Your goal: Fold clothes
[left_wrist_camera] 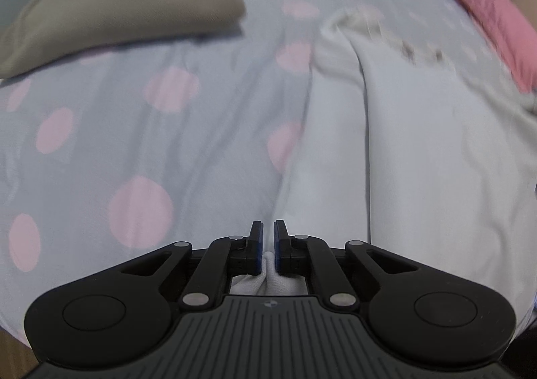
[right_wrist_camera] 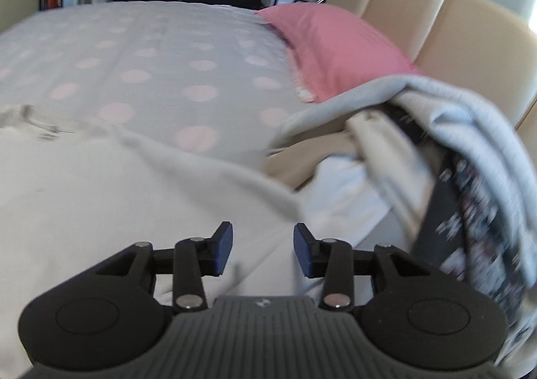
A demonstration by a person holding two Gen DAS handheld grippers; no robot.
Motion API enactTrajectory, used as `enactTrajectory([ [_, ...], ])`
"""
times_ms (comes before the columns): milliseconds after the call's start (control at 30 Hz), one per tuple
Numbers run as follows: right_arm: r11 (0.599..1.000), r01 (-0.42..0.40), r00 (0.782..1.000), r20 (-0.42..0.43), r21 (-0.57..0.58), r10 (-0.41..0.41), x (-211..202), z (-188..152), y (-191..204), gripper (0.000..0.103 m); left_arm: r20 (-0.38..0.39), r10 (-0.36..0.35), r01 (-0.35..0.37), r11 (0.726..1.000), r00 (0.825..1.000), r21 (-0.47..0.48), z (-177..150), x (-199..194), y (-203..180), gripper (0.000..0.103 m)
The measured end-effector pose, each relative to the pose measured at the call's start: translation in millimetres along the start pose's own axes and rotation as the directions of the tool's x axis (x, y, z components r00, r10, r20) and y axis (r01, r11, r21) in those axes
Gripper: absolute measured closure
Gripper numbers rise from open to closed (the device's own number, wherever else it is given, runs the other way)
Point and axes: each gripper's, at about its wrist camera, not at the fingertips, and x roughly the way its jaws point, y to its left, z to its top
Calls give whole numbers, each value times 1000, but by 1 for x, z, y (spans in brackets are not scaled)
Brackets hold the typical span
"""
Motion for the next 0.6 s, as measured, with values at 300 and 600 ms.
enactTrajectory([
  [300, 999, -45, 999, -9, -11, 45, -3, -11, 19, 59, 213, 140, -129, 990, 967, -65, 80, -70, 44, 99],
  [600, 999, -37, 999, -36, -4, 37, 11, -13, 14, 59, 254, 418, -377, 905, 872, -196, 160, -59, 105, 99],
])
